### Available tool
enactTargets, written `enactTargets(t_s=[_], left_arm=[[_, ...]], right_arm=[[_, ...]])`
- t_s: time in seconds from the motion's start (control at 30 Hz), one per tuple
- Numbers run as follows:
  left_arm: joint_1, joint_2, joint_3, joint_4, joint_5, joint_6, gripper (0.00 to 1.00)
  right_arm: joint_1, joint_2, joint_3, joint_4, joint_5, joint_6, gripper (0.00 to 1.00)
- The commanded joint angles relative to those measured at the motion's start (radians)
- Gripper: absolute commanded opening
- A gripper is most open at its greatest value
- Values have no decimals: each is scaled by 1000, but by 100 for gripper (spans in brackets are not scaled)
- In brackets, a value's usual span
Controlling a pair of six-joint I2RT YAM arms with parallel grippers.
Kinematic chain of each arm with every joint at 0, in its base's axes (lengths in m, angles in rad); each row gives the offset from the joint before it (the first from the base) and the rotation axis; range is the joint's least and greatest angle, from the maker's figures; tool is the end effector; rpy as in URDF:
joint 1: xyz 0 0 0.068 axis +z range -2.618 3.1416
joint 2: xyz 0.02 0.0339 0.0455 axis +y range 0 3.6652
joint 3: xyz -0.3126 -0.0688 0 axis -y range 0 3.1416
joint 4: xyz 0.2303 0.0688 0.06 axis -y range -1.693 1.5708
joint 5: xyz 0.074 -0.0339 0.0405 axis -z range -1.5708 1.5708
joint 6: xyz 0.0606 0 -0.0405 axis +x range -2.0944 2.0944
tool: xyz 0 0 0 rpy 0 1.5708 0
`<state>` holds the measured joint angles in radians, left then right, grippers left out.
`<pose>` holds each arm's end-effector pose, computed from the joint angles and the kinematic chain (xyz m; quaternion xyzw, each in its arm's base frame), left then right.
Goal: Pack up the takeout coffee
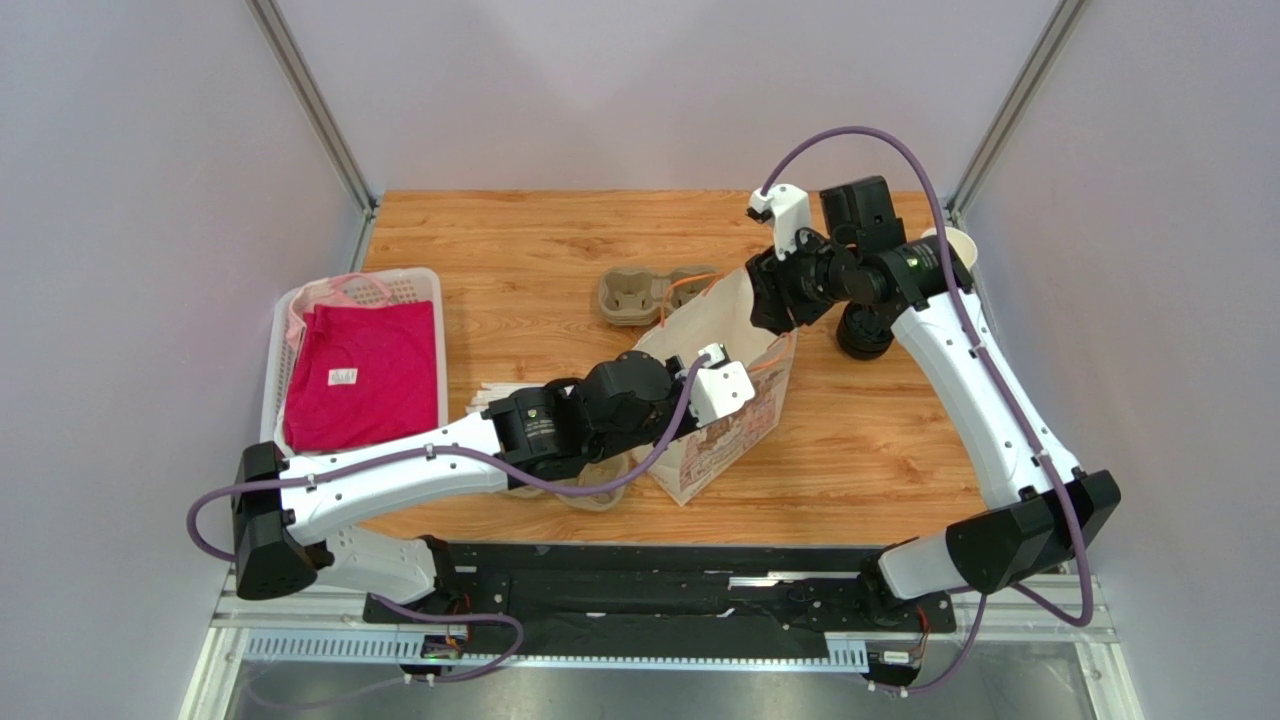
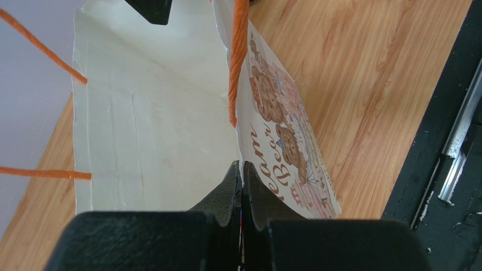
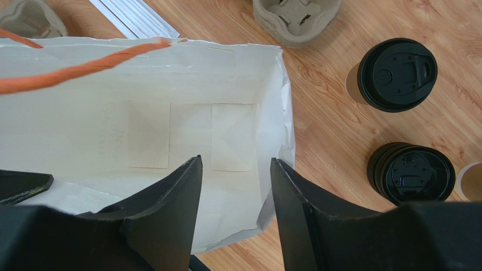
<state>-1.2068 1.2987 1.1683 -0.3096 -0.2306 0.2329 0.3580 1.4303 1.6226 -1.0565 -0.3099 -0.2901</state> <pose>0.1171 -0.2684 0.3875 0.5066 0.6713 -0.1632 0.5158 0.2523 0.1141 0.4258 -0.3458 0.8617 0.1563 0.3367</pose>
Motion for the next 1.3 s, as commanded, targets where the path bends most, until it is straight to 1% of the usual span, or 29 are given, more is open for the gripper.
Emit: enactTargets(t_s=[0.0, 0.07, 0.13, 0.27, 0.37, 0.47, 0.67, 0.7, 0.77, 0.8, 0.83, 0.87, 0.9, 0.93, 1.0, 1.03, 1.07, 1.1, 1.13, 1.17, 1.2, 1.23, 1.27], left_arm=[[-5, -38, -9, 56, -1, 11, 0], [-7, -42, -10, 58, -3, 13, 0], [-7, -41, -13, 60, -3, 14, 0], [-5, -39, -12, 58, -4, 5, 0], [-7, -36, -9, 60, -4, 5, 0], [-5, -33, -4, 64, -9, 9, 0], [-5, -29, 1, 67, -10, 5, 0], [-4, -27, -1, 67, -10, 3, 0], [-5, -26, -2, 69, -10, 2, 0], [-4, -27, -4, 70, -15, 0, 0], [-4, -27, -4, 72, -16, 0, 0], [-4, -27, -2, 70, -18, -1, 0], [-4, -27, 1, 70, -30, -6, 0], [-4, -24, 5, 69, -36, -13, 1], [-2, -18, 57, 9, -50, -30, 14], [22, -19, 144, -88, -20, -55, 39], [35, -35, 172, -121, 5, -67, 46], [47, -45, 198, -172, 28, -79, 61], [56, -59, 238, -192, 69, -104, 68], [61, -93, 251, -210, 88, -112, 72], [61, -111, 258, -235, 102, -121, 81], [59, -131, 264, -244, 146, -133, 85], [61, -177, 263, -249, 164, -148, 86]], right_arm=[[4, 1, 77, -2, 26, -26, 54], [4, 5, 152, -32, 19, -29, 55], [4, 15, 224, -52, 18, -44, 58], [4, 41, 264, -98, 72, -96, 64], [4, 65, 246, -132, 80, -127, 65], [4, 79, 221, -157, 52, -135, 64], [4, 88, 131, -171, 49, -164, 59], [4, 90, 113, -168, 54, -167, 58], [2, 91, 100, -158, 66, -170, 49], [4, 93, 99, -157, 69, -172, 42], [2, 93, 99, -154, 71, -172, 23], [2, 94, 102, -152, 72, -172, 12], [4, 93, 108, -154, 75, -169, 0], [4, 93, 118, -152, 80, -169, 0], [2, 90, 128, -152, 81, -182, 0], [2, 76, 129, -151, 72, -198, 0], [2, 71, 128, -151, 66, -211, 0], [2, 62, 120, -146, 61, -216, 0], [2, 58, 115, -145, 60, -222, 0], [2, 55, 112, -139, 60, -230, 0], [4, 48, 109, -137, 57, -233, 0], [2, 47, 103, -137, 55, -239, 0], [2, 42, 103, -135, 52, -242, 0]])
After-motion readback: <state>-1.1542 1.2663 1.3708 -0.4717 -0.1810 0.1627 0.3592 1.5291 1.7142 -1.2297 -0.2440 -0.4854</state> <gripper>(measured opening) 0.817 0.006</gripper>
